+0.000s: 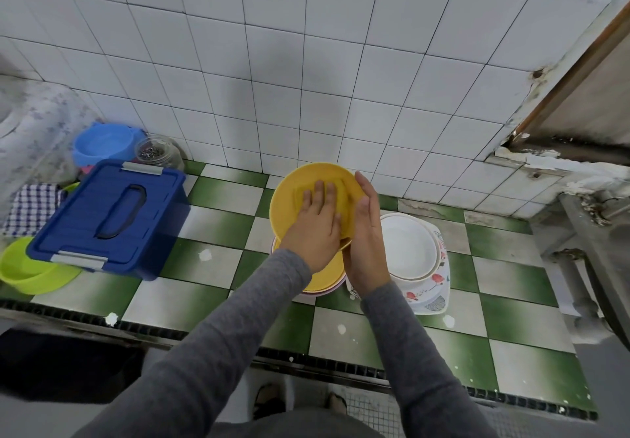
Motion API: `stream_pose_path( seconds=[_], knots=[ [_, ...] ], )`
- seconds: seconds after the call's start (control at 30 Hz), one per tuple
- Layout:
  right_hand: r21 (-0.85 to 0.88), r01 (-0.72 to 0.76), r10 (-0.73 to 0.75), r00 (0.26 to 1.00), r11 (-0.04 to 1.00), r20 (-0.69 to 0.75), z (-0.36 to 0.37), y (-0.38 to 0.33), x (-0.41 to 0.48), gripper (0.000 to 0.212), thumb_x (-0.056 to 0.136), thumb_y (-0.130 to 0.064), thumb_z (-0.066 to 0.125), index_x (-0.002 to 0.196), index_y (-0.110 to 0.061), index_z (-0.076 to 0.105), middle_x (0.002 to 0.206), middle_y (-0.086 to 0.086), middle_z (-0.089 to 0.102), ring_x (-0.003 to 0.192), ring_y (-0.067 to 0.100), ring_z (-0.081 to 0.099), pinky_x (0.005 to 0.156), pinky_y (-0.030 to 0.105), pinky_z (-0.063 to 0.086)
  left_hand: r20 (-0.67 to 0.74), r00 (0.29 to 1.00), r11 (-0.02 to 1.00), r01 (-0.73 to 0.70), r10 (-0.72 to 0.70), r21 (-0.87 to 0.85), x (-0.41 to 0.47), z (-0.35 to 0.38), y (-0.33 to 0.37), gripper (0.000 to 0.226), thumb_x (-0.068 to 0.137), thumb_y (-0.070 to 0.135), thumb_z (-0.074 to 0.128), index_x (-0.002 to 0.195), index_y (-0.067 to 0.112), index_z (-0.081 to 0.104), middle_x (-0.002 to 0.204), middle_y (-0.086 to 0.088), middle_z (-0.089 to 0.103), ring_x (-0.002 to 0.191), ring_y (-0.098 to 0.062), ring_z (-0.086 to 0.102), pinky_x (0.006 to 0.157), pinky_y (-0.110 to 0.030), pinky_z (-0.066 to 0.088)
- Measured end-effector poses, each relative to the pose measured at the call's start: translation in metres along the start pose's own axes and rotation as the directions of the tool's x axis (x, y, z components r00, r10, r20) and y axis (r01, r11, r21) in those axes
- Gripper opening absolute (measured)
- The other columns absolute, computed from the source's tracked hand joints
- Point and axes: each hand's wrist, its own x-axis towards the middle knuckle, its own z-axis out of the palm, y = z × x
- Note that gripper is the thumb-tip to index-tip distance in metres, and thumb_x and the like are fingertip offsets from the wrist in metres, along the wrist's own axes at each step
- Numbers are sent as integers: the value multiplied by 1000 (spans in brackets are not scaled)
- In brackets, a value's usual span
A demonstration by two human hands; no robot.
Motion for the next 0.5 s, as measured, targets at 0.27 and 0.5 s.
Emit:
stream_pose_path(
  seconds=[0.27, 0.5],
  knots=[
    [-58, 25, -27, 999, 998, -25, -7, -4, 7, 40, 94, -71, 30, 130, -65, 46, 151, -12, 39, 141, 23, 40, 111, 60, 38, 158, 965, 910, -135, 212, -393, -3, -15, -9, 53, 107, 29, 41, 154, 37, 18, 164, 9, 19, 151, -9, 11, 123, -33, 17],
    [-157, 72, -76, 997, 985, -22, -17, -12, 16, 33, 97, -65, 27, 123, -70, 46, 144, -12, 37, 136, 17, 41, 111, 59, 40, 389, 918, 905, -234, 84, 356, 0, -38, -5, 47, 108, 36, 27, 155, 33, 28, 164, 9, 20, 152, -21, 15, 123, -44, 18]
  ],
)
